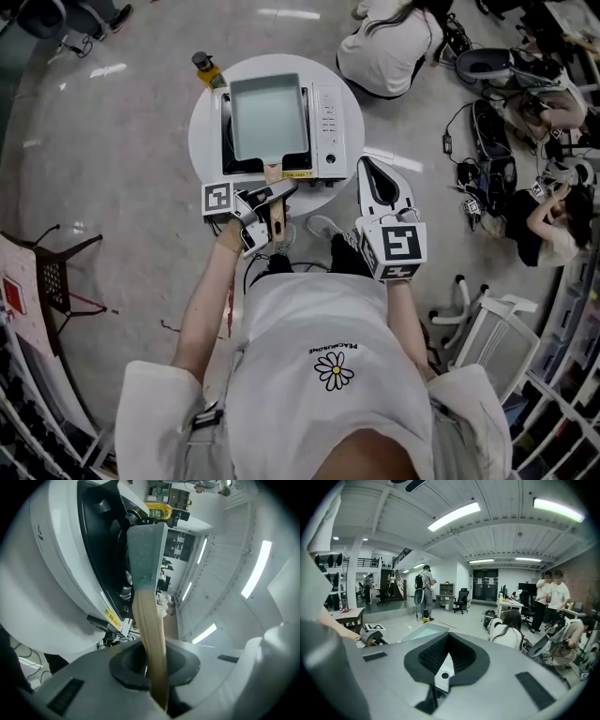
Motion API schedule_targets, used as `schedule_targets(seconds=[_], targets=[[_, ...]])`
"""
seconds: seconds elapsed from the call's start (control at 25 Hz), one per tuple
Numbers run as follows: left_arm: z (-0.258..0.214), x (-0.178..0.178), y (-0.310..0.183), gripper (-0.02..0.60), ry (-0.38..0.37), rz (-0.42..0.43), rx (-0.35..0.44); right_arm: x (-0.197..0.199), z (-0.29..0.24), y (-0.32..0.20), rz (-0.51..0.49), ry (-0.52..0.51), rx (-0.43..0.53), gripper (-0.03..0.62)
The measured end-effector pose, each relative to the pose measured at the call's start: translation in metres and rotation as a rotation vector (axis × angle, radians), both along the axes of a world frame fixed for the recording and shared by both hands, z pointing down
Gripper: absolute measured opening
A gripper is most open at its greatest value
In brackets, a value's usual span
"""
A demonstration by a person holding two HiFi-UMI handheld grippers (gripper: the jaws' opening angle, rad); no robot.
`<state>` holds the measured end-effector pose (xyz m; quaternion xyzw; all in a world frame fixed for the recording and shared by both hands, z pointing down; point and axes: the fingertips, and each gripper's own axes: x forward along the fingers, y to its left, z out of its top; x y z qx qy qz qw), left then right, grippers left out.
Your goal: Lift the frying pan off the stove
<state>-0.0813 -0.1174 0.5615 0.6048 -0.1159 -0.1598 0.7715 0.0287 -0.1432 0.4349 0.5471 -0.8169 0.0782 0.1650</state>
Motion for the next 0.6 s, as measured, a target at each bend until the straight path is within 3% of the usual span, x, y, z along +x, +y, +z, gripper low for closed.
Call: schedule_targets(seconds=[0.4, 0.6], targets=[[-0.0035, 0.0007, 0.0002, 0.025, 0.063, 0.001, -0.012, 0.0039, 0.0008, 0.0001, 0.013, -0.004, -0.001, 0.003], [-0.0026, 0.0015, 0.0, 0.021, 0.06, 0.001, 0.007, 0.0075, 0.0024, -0.0002, 0.019, -0.006, -0.003, 0.003]])
